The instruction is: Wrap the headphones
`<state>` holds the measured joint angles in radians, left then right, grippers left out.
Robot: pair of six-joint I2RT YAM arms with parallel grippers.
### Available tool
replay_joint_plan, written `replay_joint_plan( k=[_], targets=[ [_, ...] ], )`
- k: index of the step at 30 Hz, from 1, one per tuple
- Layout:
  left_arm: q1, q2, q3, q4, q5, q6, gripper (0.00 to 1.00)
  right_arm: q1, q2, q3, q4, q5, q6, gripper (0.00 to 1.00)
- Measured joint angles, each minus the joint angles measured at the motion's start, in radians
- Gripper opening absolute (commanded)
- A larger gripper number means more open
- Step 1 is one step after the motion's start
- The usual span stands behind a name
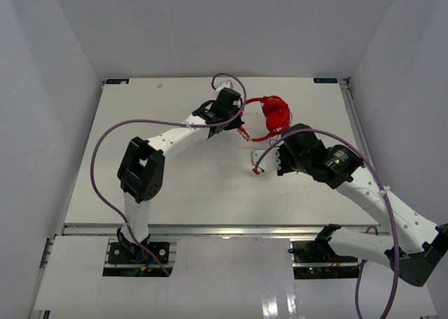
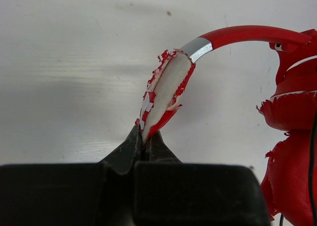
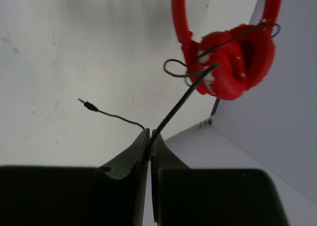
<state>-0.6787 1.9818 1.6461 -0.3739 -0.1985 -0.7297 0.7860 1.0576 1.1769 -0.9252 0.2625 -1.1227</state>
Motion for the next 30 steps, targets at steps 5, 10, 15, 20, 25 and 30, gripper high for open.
replay_joint_plan(
  k=[5,10,15,20,25,30],
  targets=[
    [-0.086,0.022,-0.001,-0.010,0.067,0.041,0.00,0.001,0.004,0.019,0.050,0.067,-0.046,0.08],
    [-0.149,-0.015,-0.095,0.037,0.136,0.083,0.00,0.000,-0.012,-0.024,0.131,0.125,-0.093,0.08],
    [-0.168,-0.079,-0.208,0.040,0.181,0.150,0.00,-0.009,-0.045,-0.089,0.161,0.166,-0.138,0.11],
    [-0.168,-0.182,-0.315,0.030,0.191,0.219,0.00,-0.023,-0.062,-0.103,0.171,0.190,-0.186,0.13],
    [-0.169,-0.270,-0.363,0.052,0.240,0.272,0.00,-0.045,-0.063,-0.105,0.173,0.156,-0.184,0.17],
    [-0.178,-0.354,-0.408,0.083,0.314,0.309,0.00,-0.108,-0.055,-0.100,0.157,0.021,-0.136,0.17]
  ],
)
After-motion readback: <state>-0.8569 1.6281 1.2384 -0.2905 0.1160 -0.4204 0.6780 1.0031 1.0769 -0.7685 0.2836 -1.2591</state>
